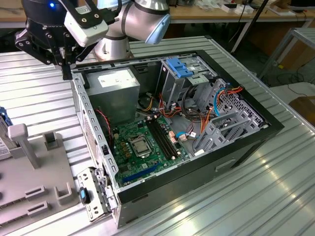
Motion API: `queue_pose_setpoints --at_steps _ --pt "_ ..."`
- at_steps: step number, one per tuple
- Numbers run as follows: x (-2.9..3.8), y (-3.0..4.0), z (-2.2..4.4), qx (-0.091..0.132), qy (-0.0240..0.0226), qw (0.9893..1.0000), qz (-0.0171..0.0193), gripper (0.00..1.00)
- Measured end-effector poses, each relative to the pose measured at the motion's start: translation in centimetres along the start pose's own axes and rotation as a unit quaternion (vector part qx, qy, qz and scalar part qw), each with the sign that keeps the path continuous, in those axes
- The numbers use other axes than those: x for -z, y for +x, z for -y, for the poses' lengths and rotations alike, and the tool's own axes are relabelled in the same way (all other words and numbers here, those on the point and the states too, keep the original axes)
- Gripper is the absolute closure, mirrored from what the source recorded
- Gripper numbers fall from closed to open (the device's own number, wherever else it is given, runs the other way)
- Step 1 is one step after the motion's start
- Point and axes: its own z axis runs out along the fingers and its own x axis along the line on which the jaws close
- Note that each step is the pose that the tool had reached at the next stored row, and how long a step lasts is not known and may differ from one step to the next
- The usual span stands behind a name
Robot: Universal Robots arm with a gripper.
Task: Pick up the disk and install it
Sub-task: 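Reach for the disk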
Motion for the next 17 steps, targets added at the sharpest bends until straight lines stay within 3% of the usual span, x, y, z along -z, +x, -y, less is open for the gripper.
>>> queue_pose_setpoints --at_steps 12,17 --pt "0.08 3.32 -0.05 0.0 0.0 1.0 0.0 0.89" --pt "0.1 4.34 -0.13 0.0 0.0 1.0 0.0 0.89"
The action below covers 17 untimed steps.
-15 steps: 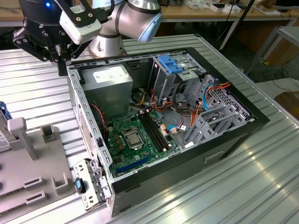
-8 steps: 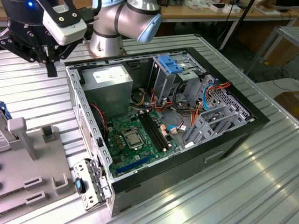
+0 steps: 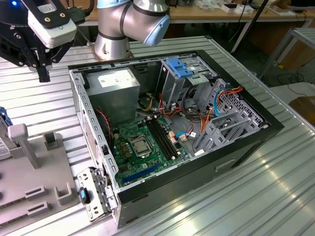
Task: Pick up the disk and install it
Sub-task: 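Reach for the disk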
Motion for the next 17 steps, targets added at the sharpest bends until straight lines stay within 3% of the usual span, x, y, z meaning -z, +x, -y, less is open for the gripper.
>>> queue_pose_setpoints --at_steps 9,14,17 --pt "0.04 2.09 -0.06 0.0 0.0 1.0 0.0 0.89" --pt "0.09 3.91 -0.15 0.0 0.0 1.0 0.0 0.89" --pt "0.1 4.65 -0.19 0.0 0.0 1.0 0.0 0.89"
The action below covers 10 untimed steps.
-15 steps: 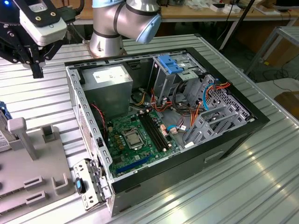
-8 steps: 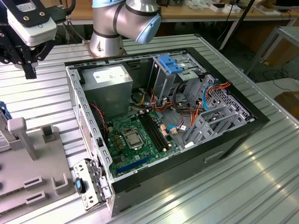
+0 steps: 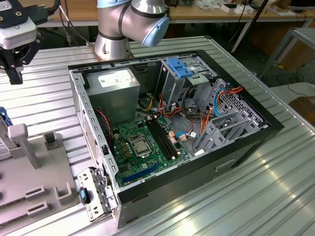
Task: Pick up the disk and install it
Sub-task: 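Reach for the disk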
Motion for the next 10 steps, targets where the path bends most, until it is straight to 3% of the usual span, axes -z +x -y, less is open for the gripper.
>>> queue_pose_setpoints --at_steps 4,10 --pt "0.04 1.33 -0.08 0.0 0.0 1.0 0.0 0.89" --pt "0.06 2.76 -0.12 0.0 0.0 1.0 0.0 0.89"
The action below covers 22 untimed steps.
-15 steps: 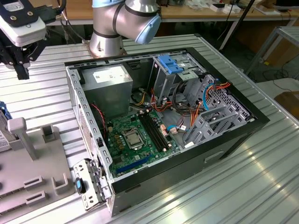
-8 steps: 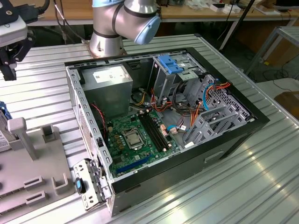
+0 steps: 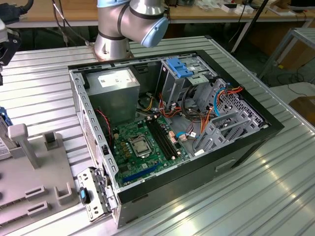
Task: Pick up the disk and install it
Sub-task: 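Reach for the disk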
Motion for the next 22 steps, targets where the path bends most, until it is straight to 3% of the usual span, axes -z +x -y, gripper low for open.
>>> queue_pose_setpoints --at_steps 8,9,12,15,18,22 --pt "0.08 2.71 0.19 0.0 0.0 1.0 0.0 0.89" --pt "0.1 3.52 0.25 0.0 0.0 1.0 0.0 0.89" --pt "0.14 4.66 0.33 0.0 0.001 1.0 0.0 0.89" --pt "0.15 5.34 0.4 0.0 0.0016 1.0 0.0001 0.89" --pt "0.19 6.53 0.54 0.001 0.0016 1.0 0.0 0.89" --pt "0.2 7.42 0.87 0.002 0.0018 1.0 0.0001 0.89"
